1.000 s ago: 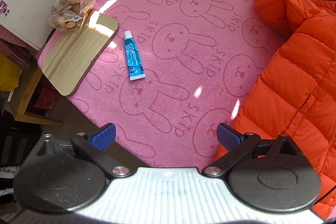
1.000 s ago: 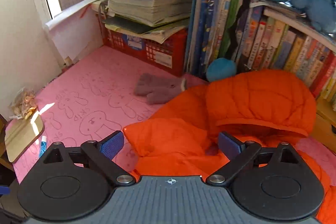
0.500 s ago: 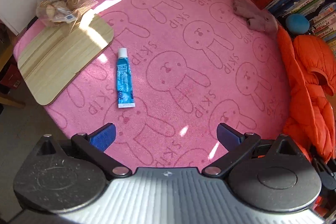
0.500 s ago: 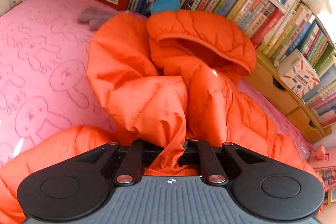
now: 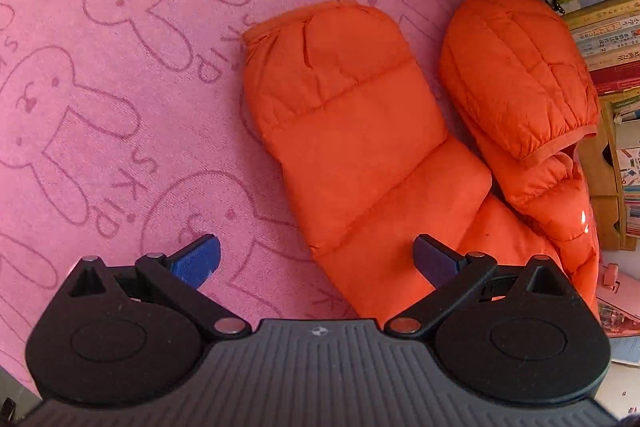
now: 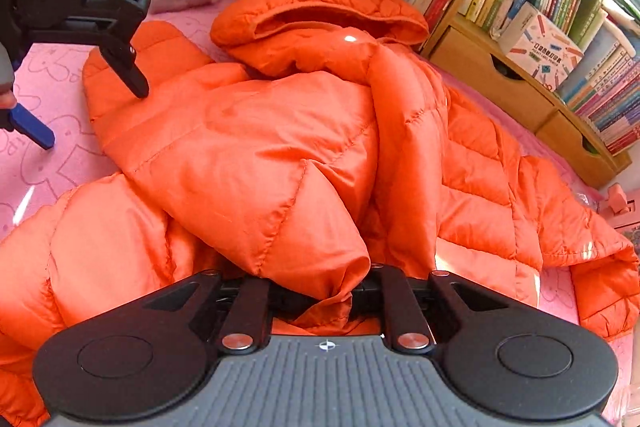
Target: Fold clothes
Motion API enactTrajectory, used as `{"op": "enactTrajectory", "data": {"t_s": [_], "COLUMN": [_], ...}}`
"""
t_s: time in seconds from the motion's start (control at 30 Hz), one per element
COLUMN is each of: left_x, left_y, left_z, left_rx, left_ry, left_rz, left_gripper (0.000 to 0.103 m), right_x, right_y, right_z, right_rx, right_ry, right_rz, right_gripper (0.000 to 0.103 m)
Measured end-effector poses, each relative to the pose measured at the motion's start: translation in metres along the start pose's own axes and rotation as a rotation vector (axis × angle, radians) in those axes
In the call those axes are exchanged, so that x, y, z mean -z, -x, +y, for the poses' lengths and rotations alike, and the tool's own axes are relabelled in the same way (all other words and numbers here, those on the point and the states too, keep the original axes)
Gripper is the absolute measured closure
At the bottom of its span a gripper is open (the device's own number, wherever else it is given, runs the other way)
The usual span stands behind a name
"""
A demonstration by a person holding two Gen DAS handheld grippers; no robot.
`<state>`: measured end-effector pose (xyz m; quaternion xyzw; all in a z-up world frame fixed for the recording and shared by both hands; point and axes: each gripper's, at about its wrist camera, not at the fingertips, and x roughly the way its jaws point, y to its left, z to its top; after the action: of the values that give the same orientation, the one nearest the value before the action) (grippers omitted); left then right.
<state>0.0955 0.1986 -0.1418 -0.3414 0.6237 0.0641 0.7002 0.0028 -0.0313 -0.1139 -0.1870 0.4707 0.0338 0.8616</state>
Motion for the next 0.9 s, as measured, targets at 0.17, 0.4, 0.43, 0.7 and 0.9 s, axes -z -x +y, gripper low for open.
{"op": "enactTrajectory", "data": {"t_s": [0.17,0.4,0.43,0.7,0.9], "left_x": [0.018,0.020,0.021,0.028,0.029], "left_y": [-0.010,-0.015,-0.017,-0.028,-0.024], "left_z": [-0.006,-0.017,-0.014,-0.001,0.005], "left_rx": [0.006,0.070,0.136,0.264,0.239], "left_ry": [0.000,0.021,0.038,0.105,0.104], "left_rz": [0.016,-0.007,0.013,0.052,0.021], "left_gripper": [0.000,0.000,0.002,0.029,0.090], "right_x": [0.018,0.022,0.022,0.023,0.022], "right_y": [-0.011,-0.015,-0.015,-0.014,-0.011], "right_z": [-0.020,-0.015,-0.014,-0.019,-0.031], "right_rx": [-0.029,-0.027,-0.025,-0.050,-0.113], "right_ry": [-0.114,-0.076,-0.075,-0.101,-0.183], "right_rz": [0.045,0.045,0.044,0.025,0.026], "right_gripper": [0.084,0.082,0.082,0.081,0.077]}}
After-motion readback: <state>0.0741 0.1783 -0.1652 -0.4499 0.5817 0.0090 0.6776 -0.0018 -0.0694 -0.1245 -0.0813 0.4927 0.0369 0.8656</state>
